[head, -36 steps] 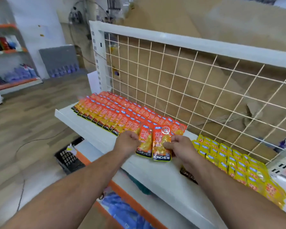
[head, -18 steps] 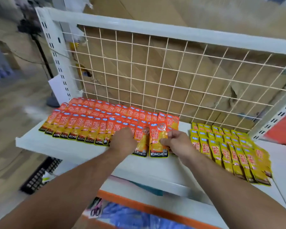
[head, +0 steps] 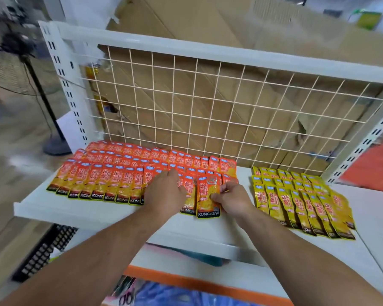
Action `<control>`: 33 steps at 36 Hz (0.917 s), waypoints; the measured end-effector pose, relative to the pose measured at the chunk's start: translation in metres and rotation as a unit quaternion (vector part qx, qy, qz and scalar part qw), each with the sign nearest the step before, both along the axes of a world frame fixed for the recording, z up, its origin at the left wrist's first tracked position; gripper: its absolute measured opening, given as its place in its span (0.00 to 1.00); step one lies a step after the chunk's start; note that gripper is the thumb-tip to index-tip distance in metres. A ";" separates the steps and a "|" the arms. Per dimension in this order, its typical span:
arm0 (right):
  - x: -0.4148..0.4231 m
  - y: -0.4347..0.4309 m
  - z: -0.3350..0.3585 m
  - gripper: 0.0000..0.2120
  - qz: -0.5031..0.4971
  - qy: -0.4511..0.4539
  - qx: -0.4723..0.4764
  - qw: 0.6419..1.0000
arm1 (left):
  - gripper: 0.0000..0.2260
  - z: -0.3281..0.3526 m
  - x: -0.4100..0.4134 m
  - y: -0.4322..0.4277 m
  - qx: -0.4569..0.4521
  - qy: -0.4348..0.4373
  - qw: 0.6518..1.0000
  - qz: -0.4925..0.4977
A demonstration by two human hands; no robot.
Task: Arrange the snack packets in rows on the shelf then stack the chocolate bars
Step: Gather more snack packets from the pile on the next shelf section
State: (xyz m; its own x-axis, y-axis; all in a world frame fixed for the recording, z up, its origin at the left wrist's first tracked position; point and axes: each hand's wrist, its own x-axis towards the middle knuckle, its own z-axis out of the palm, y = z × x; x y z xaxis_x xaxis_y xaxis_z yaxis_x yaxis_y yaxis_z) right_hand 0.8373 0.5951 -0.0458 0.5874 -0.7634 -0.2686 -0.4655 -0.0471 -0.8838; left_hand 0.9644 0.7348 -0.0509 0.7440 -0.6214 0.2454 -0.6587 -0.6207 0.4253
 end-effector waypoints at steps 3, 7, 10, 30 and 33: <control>0.008 0.003 0.000 0.12 0.006 0.016 -0.019 1.000 | 0.16 -0.001 0.007 0.004 0.000 -0.029 0.999 -0.017; 0.018 0.006 0.000 0.09 0.001 0.076 -0.077 0.994 | 0.17 -0.002 0.008 0.009 0.004 -0.052 0.998 -0.026; 0.021 0.008 0.002 0.06 0.021 0.148 -0.150 0.977 | 0.17 -0.005 0.006 0.014 0.003 -0.054 0.998 -0.025; 0.017 0.017 0.002 0.12 0.042 0.239 -0.285 0.927 | 0.19 -0.003 -0.003 0.020 0.048 -0.044 0.997 -0.047; 0.010 0.017 0.001 0.12 0.046 0.219 -0.306 0.925 | 0.20 -0.001 -0.010 0.014 0.058 -0.048 0.994 -0.074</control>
State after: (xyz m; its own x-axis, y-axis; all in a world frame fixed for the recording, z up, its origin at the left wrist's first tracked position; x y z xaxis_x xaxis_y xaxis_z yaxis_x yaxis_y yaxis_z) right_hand 0.8476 0.6121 -0.0443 0.5942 -0.8038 -0.0298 -0.7419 -0.5334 -0.4062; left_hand 0.9545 0.7488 -0.0522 0.6184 -0.7507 0.2323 -0.7810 -0.5545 0.2873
